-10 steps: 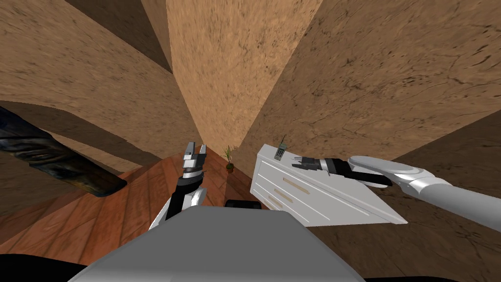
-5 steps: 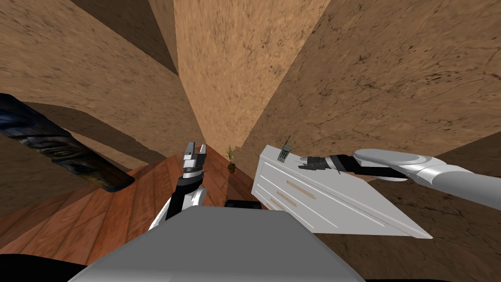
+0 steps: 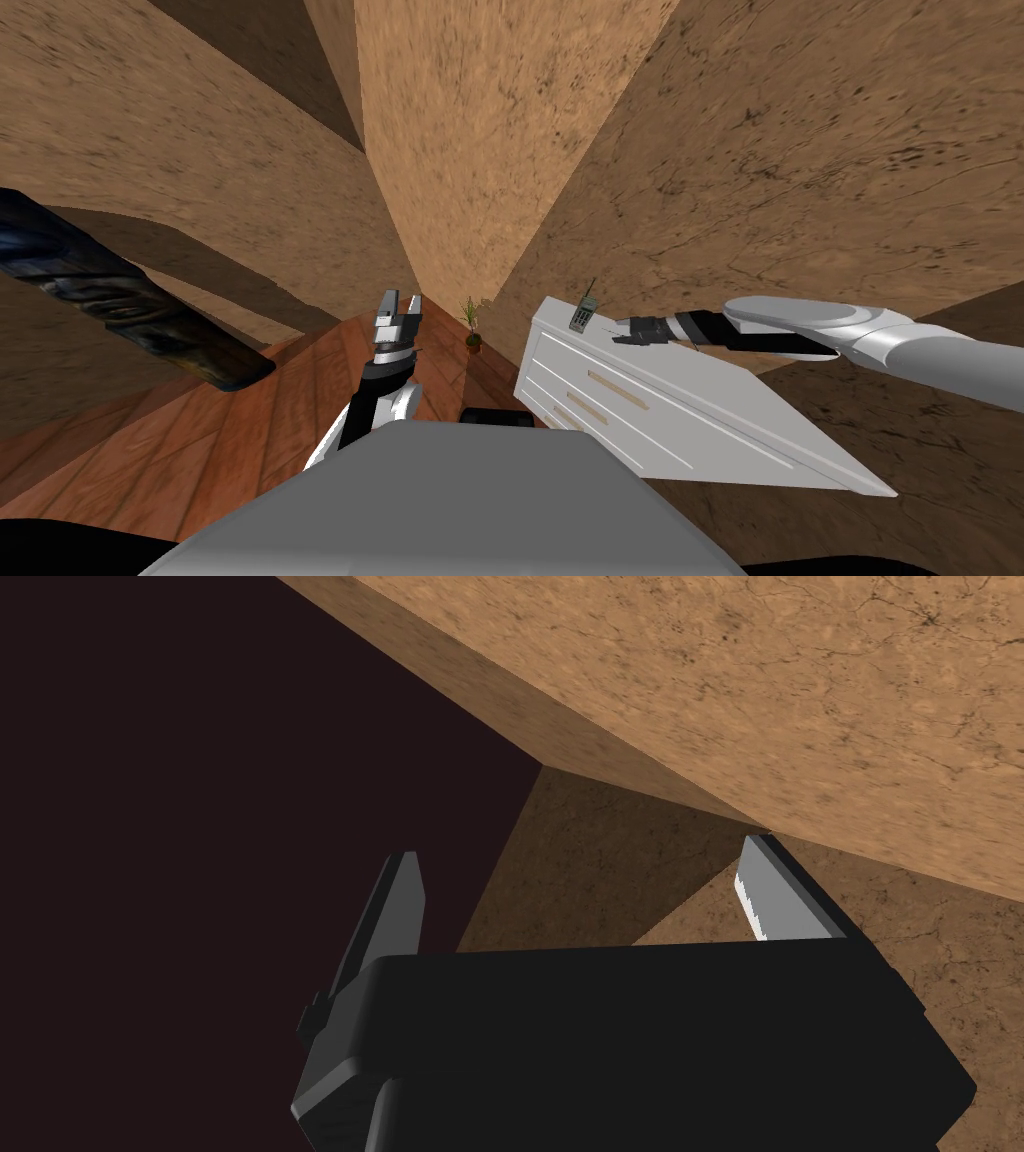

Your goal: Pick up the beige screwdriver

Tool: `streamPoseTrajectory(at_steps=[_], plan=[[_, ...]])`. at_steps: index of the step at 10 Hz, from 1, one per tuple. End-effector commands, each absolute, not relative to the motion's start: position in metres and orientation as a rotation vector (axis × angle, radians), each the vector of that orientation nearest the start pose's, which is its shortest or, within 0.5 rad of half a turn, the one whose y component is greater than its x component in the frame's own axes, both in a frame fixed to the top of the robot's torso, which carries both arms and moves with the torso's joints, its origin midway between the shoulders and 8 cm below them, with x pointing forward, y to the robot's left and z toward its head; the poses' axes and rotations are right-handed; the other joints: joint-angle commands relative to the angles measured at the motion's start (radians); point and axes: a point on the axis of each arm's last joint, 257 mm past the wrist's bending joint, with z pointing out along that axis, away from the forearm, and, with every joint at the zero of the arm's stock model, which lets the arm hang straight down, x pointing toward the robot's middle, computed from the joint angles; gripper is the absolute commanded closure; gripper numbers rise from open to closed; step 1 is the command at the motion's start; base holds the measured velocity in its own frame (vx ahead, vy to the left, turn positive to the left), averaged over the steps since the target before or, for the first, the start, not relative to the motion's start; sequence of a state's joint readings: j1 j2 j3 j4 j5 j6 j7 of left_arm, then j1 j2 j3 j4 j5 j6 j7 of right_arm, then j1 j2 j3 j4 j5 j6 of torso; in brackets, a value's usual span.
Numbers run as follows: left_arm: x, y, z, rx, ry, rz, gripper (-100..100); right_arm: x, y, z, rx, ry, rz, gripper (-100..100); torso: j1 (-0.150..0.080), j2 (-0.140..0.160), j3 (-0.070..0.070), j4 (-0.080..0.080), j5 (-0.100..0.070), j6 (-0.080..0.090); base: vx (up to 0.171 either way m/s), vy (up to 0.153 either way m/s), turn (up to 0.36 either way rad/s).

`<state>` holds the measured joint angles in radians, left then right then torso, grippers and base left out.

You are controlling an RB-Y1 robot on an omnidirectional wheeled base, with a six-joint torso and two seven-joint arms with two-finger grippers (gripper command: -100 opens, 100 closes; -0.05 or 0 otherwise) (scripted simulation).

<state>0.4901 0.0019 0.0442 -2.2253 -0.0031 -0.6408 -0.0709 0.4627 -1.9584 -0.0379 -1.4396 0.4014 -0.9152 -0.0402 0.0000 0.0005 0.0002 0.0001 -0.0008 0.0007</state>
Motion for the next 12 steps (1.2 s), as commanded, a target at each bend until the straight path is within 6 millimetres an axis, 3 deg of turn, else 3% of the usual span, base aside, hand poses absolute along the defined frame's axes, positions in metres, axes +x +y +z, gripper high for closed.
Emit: streamPoseTrajectory(at_steps=[1,3,4,5,11,12], plan=[[0.328,0.289,0.03,-0.546,0.563,-1.214,0,0.384,-0.476,-0.109,-1.053,2.244,0.206,-100,0.0,0.0,0.0,0.0,0.0,0.0,0.0,0.0,0.0],[0.328,0.289,0.03,-0.546,0.563,-1.214,0,0.384,-0.476,-0.109,-1.053,2.244,0.206,-100,0.0,0.0,0.0,0.0,0.0,0.0,0.0,0.0,0.0],[0.328,0.289,0.03,-0.546,0.563,-1.214,0,0.377,-0.493,-0.109,-1.103,2.304,0.153,-100,0.0,0.0,0.0,0.0,0.0,0.0,0.016,0.011,0.076],[0.328,0.289,0.03,-0.546,0.563,-1.214,0,0.39,-0.488,-0.09,-1.108,2.25,0.131,-100,0.001,-0.001,0.0,0.0,0.0,0.0,0.023,0.01,0.044],[0.328,0.289,0.03,-0.546,0.563,-1.214,0,0.378,-0.493,-0.108,-1.106,2.304,0.15,-100,0.0,0.0,0.0,0.0,0.0,0.0,0.002,0.001,0.0],[0.328,0.289,0.03,-0.546,0.563,-1.214,0,0.371,-0.508,-0.108,-1.15,2.359,0.104,-100,0.0,0.0,0.0,0.0,0.0,0.0,0.02,0.009,0.068]])
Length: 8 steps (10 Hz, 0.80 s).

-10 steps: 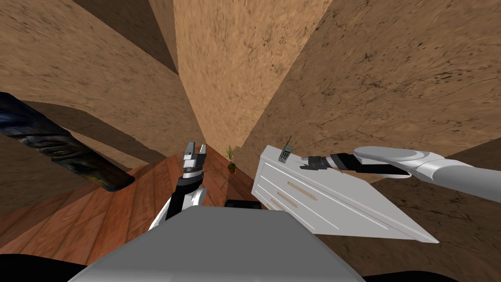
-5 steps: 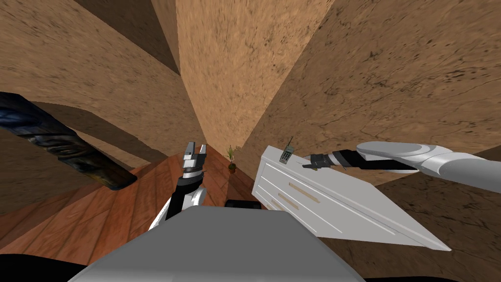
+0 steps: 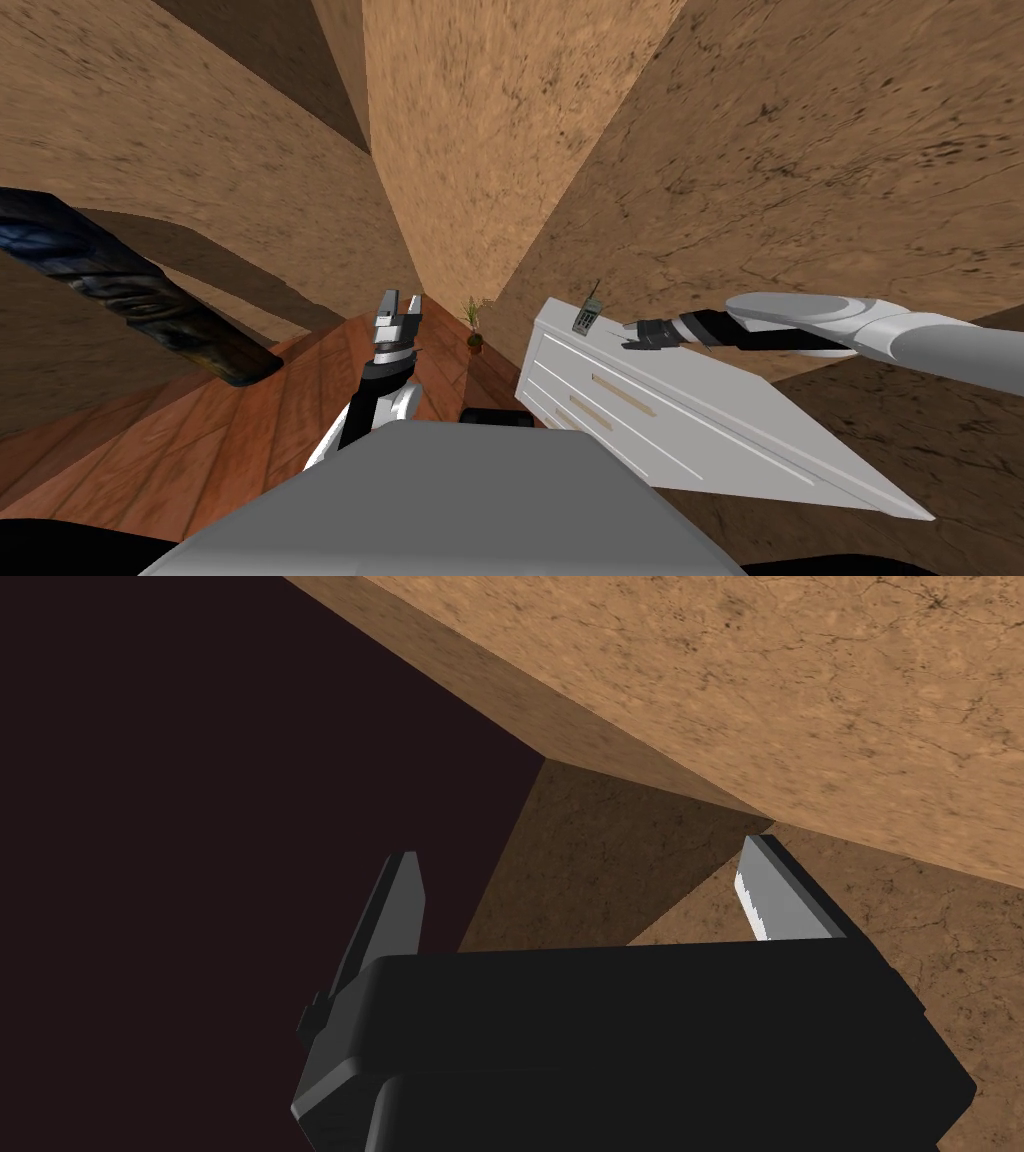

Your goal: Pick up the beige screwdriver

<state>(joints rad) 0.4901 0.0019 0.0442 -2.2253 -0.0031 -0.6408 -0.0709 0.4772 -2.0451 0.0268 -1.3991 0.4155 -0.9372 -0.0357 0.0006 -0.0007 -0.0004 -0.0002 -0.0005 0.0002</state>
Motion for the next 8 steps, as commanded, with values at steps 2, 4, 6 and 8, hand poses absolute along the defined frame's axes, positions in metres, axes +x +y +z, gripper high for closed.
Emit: streamPoseTrajectory(at_steps=[2,4,6,8], plan=[[0.328,0.289,0.03,-0.546,0.563,-1.214,0,0.363,-0.524,-0.11,-1.195,2.419,0.063,-100,0.0,-0.001,0.0,0.0,0.0,0.0,0.026,0.012,0.059],[0.328,0.289,0.03,-0.546,0.563,-1.214,0,0.356,-0.537,-0.11,-1.243,2.476,0.02,-100,0.001,-0.001,-0.001,0.0,0.0,0.0,0.022,0.011,0.044],[0.328,0.289,0.03,-0.546,0.563,-1.214,0,0.349,-0.55,-0.109,-1.289,2.531,-0.019,-100,0.0,0.0,0.0,0.0,0.0,0.0,0.017,0.009,0.042],[0.328,0.289,0.03,-0.546,0.563,-1.214,0,0.34,-0.562,-0.11,-1.323,2.583,-0.048,-100,0.001,-0.002,-0.001,0.0,0.0,0.0,0.034,0.016,0.057]])
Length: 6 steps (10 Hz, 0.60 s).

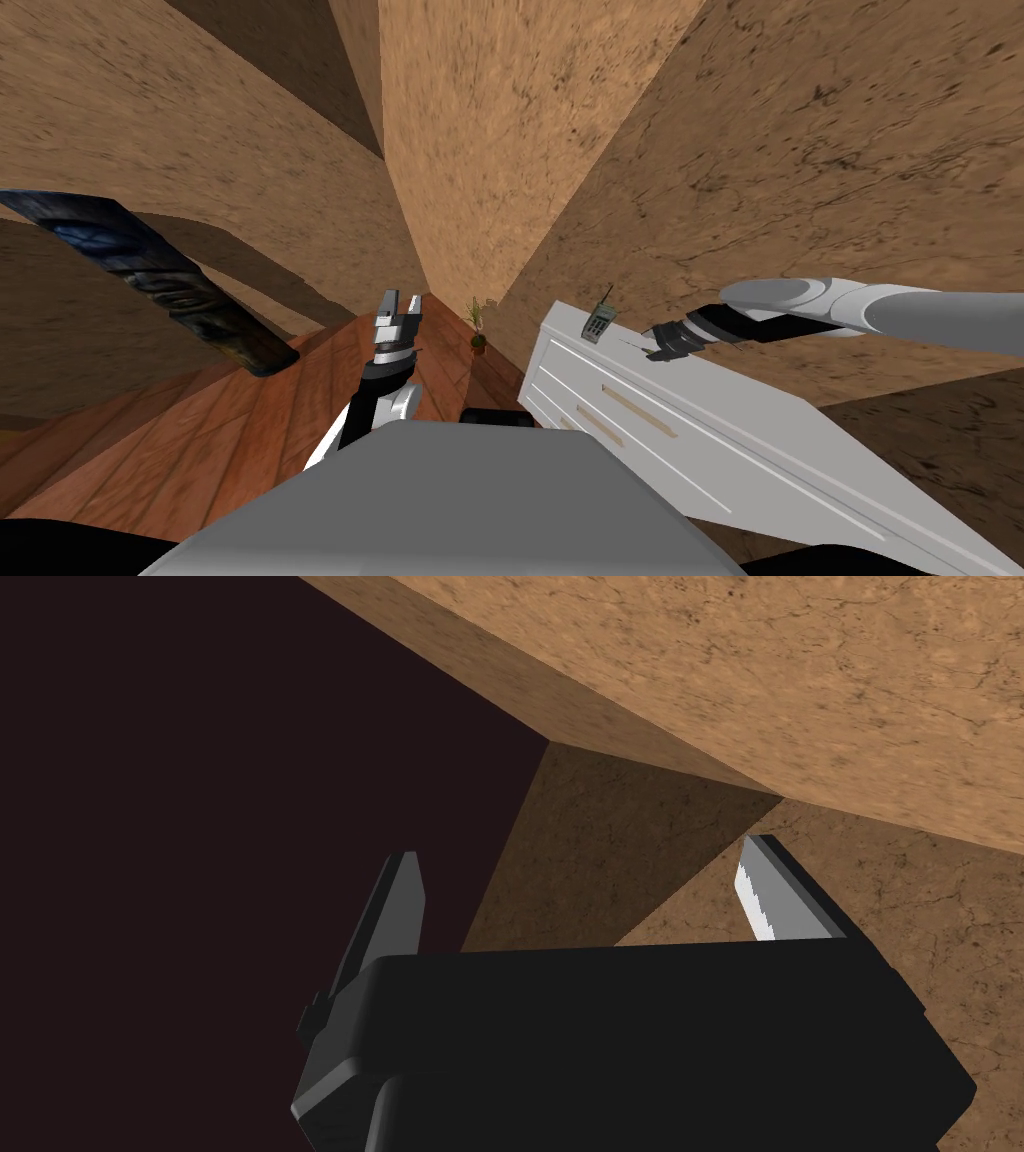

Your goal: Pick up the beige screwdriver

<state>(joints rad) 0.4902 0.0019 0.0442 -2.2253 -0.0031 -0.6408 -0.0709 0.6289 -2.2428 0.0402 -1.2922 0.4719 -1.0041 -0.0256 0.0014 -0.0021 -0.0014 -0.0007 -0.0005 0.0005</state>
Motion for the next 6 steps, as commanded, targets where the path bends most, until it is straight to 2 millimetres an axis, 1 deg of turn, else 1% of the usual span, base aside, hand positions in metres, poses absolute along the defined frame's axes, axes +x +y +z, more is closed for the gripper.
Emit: streamPoseTrajectory(at_steps=[1,2,3,4,5,6], plan=[[0.328,0.289,0.03,-0.546,0.563,-1.214,0,0.332,-0.572,-0.111,-1.353,2.632,-0.073,-100,0.0,0.0,0.0,0.0,0.0,0.0,0.024,0.013,0.048],[0.328,0.289,0.03,-0.546,0.563,-1.214,0,0.323,-0.582,-0.112,-1.378,2.677,-0.092,-100,0.0,0.0,0.0,0.0,0.0,0.0,0.034,0.014,0.059],[0.328,0.289,0.03,-0.546,0.563,-1.214,0,0.323,-0.582,-0.112,-1.378,2.677,-0.092,-100,0.0,0.0,0.0,0.0,0.0,0.0,0.025,0.01,0.028],[0.328,0.289,0.03,-0.546,0.563,-1.214,0,0.309,-0.598,-0.113,-1.413,2.749,-0.121,-100,0.0,0.0,0.0,0.0,0.0,0.0,0.037,0.023,0.068],[0.328,0.289,0.03,-0.546,0.563,-1.214,0,0.309,-0.598,-0.113,-1.413,2.749,-0.121,-100,0.0,0.0,0.0,0.0,0.0,0.0,0.033,0.019,0.029],[0.328,0.289,0.03,-0.546,0.563,-1.214,0,0.3,-0.607,-0.114,-1.431,2.793,-0.137,-100,0.0,0.0,0.0,0.0,0.0,0.0,0.032,0.03,0.038]])
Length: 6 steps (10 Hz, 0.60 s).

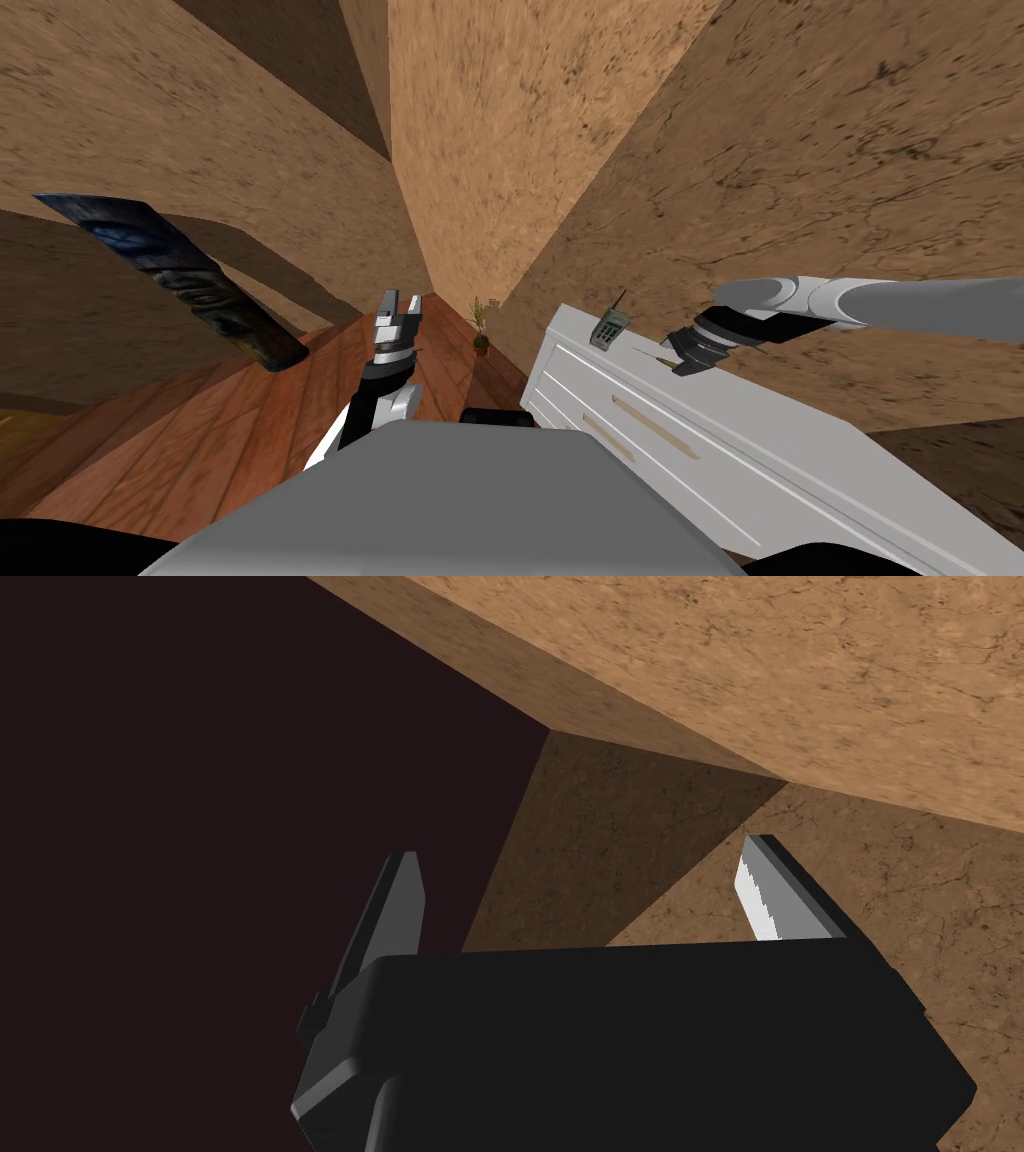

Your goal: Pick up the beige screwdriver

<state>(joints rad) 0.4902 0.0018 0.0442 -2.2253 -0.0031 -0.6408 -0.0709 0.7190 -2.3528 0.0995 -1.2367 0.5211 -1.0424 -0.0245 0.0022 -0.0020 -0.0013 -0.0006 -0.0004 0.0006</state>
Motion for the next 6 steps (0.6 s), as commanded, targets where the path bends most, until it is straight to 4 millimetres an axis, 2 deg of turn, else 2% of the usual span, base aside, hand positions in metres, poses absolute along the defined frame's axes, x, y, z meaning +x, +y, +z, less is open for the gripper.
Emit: streamPoseTrajectory(at_steps=[1,2,3,6], plan=[[0.328,0.289,0.03,-0.546,0.563,-1.214,0,0.304,-0.601,-0.115,-1.422,2.77,-0.128,-100,0.0,0.0,0.0,0.0,0.0,0.0,0.016,0.016,0.008],[0.328,0.289,0.03,-0.546,0.563,-1.214,0,0.303,-0.602,-0.115,-1.423,2.774,-0.13,0,-0.001,0.001,0.001,0.0,0.0,0.0,0.0,0.0,0.0],[0.328,0.289,0.03,-0.546,0.563,-1.214,0,0.306,-0.597,-0.117,-1.405,2.784,-0.13,-100,-0.002,0.002,0.001,0.001,0.0,0.0,-0.029,-0.033,0.076],[0.328,0.289,0.03,-0.546,0.563,-1.214,0,0.311,-0.588,-0.122,-1.37,2.803,-0.132,-100,-0.008,0.008,0.005,0.002,-0.002,0.0,-0.081,-0.084,0.111]])
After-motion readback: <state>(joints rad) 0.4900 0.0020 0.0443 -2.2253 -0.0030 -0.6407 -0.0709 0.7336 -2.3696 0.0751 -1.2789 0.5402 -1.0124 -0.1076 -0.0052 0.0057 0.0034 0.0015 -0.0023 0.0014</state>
